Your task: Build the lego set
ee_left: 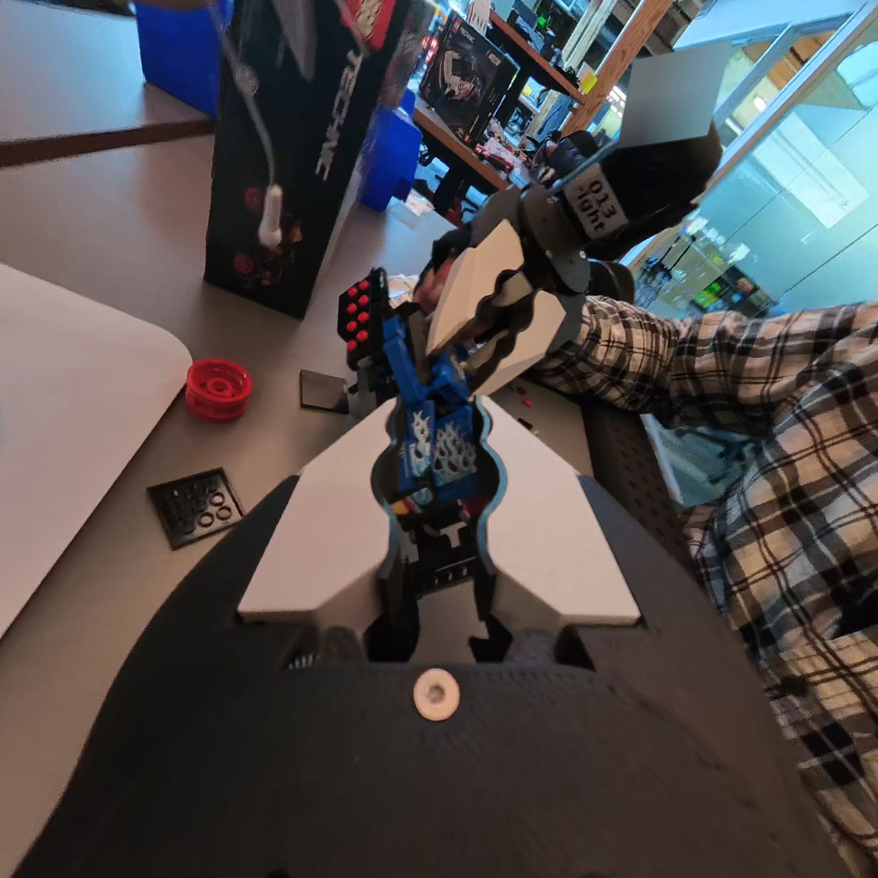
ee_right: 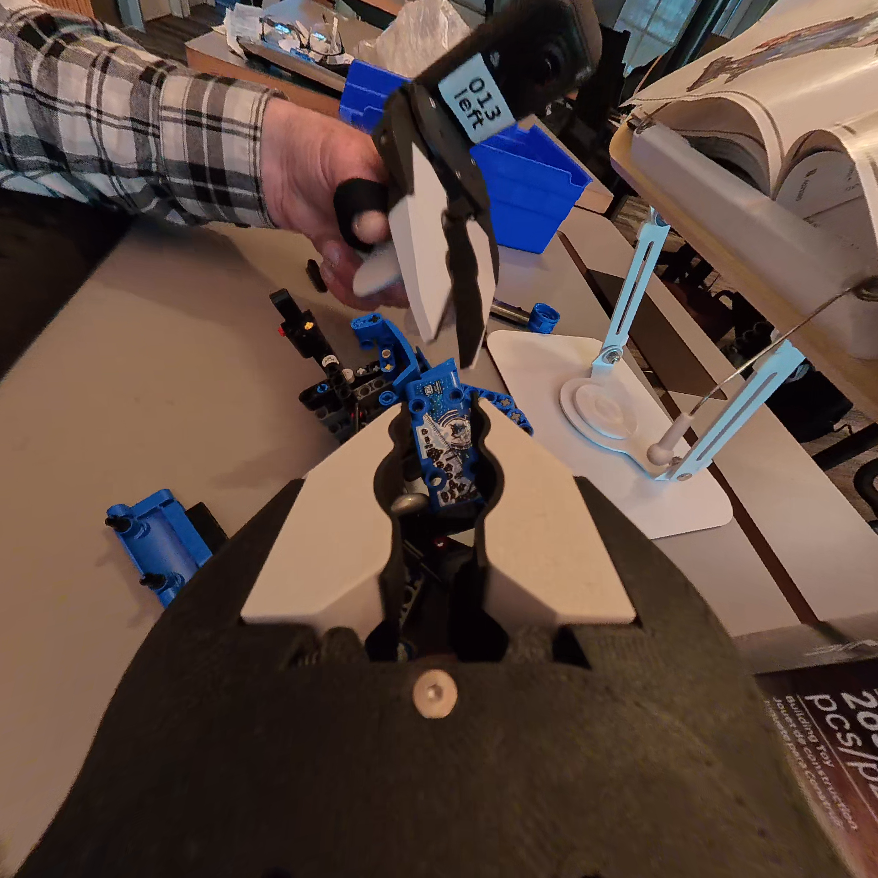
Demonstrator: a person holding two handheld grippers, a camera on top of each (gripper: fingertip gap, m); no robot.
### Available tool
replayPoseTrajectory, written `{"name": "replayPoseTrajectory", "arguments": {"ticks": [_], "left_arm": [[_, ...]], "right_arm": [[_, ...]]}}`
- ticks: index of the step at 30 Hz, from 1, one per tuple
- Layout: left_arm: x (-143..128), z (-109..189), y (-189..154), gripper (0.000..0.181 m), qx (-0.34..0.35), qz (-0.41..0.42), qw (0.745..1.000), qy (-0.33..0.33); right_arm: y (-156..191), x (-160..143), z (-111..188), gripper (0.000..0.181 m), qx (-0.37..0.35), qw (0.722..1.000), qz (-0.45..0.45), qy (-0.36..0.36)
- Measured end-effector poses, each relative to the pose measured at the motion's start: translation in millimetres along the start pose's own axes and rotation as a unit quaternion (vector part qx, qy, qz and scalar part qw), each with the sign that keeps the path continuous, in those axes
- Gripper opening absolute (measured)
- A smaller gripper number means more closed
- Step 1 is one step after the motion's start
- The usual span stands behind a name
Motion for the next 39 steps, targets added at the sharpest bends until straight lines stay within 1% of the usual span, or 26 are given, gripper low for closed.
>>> {"name": "replayPoseTrajectory", "arguments": {"ticks": [1, 3, 4, 6, 7, 8, 11, 15, 16, 19, 21, 26, 28, 35, 39], "left_arm": [[0, 0, -5, 0.03, 0.015, -0.024, 1.0, 0.006], [-9, -8, -9, 0.043, 0.082, -0.091, 0.991, 0.047], [-12, -13, -13, 0.045, 0.1, -0.119, 0.986, 0.056], [-16, -21, -19, 0.043, 0.127, -0.169, 0.975, 0.074], [-17, -23, -21, 0.039, 0.149, -0.195, 0.966, 0.082], [-17, -24, -23, 0.038, 0.162, -0.215, 0.959, 0.086], [-20, -24, -30, 0.033, 0.191, -0.267, 0.941, 0.078], [-25, -21, -39, 0.034, 0.231, -0.34, 0.909, 0.071], [-25, -21, -40, 0.034, 0.235, -0.348, 0.905, 0.071], [-27, -22, -41, 0.03, 0.221, -0.344, 0.91, 0.072], [-26, -22, -41, 0.033, 0.218, -0.363, 0.903, 0.075], [-29, -22, -43, 0.033, 0.209, -0.378, 0.899, 0.073], [-29, -23, -43, 0.033, 0.214, -0.388, 0.893, 0.076], [-29, -24, -43, 0.034, 0.212, -0.385, 0.896, 0.069], [-28, -29, -43, 0.033, 0.212, -0.396, 0.891, 0.075]], "right_arm": [[0, 0, 0, 0.024, -0.001, 1.0, -0.002, -0.001], [0, 0, 0, 0.024, -0.002, 1.0, 0.0, 0.0], [1, 0, 0, 0.024, -0.003, 1.0, 0.0, 0.0], [2, 1, 0, 0.024, -0.008, 1.0, 0.003, 0.001], [3, 2, 0, 0.024, -0.011, 1.0, 0.004, 0.004], [5, 3, 0, 0.023, -0.014, 1.0, 0.005, 0.008], [6, 4, 0, 0.024, -0.026, 0.999, 0.006, 0.018], [11, 7, -4, 0.023, -0.037, 0.999, 0.005, 0.022], [11, 8, -5, 0.023, -0.04, 0.999, 0.007, 0.024], [13, 9, -5, 0.023, -0.04, 0.999, 0.018, 0.024], [14, 9, -4, 0.023, -0.038, 0.999, 0.024, 0.024], [18, 8, -1, 0.023, -0.019, 0.999, 0.033, 0.009], [19, 9, -1, 0.023, -0.017, 0.999, 0.037, 0.009], [20, 8, -1, 0.023, -0.019, 0.999, 0.042, 0.009], [20, 8, -1, 0.022, -0.017, 0.999, 0.039, 0.005]]}}
Point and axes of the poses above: each gripper's, where its closed fingertips meet, z back along the fingers, x out of its top, y = z × x across the jaws, the point moved 8 cm from there along z, back along the fingers, and after that the axes turned 7 degrees about z, right-handed, at the moved point
